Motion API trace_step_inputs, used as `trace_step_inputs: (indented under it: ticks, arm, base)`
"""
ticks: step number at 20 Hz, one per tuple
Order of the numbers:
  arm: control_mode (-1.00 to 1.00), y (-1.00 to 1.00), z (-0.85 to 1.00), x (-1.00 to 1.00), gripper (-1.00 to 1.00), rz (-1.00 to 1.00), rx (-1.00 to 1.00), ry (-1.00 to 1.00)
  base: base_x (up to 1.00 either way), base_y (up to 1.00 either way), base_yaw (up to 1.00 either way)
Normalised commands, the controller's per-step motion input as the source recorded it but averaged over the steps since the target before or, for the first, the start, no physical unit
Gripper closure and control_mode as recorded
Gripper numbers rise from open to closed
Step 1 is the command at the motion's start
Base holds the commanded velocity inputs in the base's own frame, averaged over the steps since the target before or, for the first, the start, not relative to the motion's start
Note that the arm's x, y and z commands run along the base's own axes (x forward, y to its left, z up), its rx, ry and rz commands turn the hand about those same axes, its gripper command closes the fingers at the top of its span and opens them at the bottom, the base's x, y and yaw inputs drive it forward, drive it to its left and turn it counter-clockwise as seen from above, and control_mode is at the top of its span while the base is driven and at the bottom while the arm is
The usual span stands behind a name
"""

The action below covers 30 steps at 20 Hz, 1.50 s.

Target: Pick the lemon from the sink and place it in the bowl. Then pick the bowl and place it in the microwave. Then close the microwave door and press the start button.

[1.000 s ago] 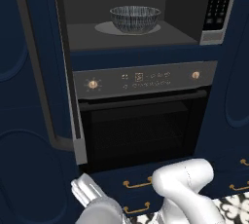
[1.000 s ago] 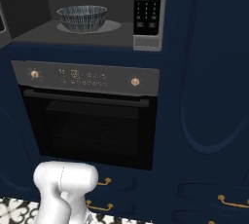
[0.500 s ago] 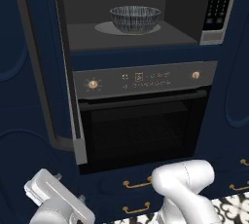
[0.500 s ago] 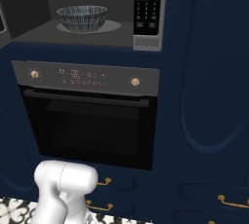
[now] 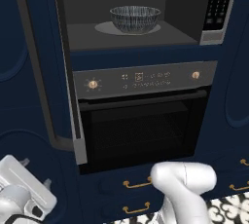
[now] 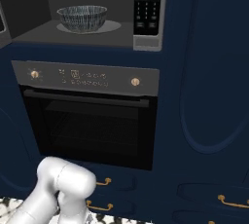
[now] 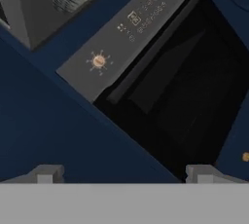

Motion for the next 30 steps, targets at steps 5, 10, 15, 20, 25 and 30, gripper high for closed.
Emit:
trace_step_inputs:
  ticks: [5, 10, 15, 20, 25, 30]
  arm:
    - [-1.0, 0.34, 0.44, 0.19, -1.0, -0.13, 0.01, -0.02]
    - [-1.0, -0.17, 0.57, -0.11, -1.0, -0.12, 0.03, -0.12]
    - [-1.0, -0.68, 0.56, -0.47, -1.0, -0.12, 0.09, -0.16]
    - [-1.0, -0.96, 0.46, -0.65, -1.0, -0.09, 0.1, -0.2]
    - [-1.0, -1.0, 0.46, -0.45, -1.0, -0.07, 0.13, -0.17]
    - [-1.0, -1.0, 0.5, -0.28, -1.0, -0.07, 0.15, -0.13]
  base:
    - [0.0, 0.0, 0.0]
    - [0.0, 0.0, 0.0]
    - [0.0, 0.0, 0.0]
    - [0.0, 0.0, 0.0]
    - [0.0, 0.0, 0.0]
    - [0.0, 0.0, 0.0]
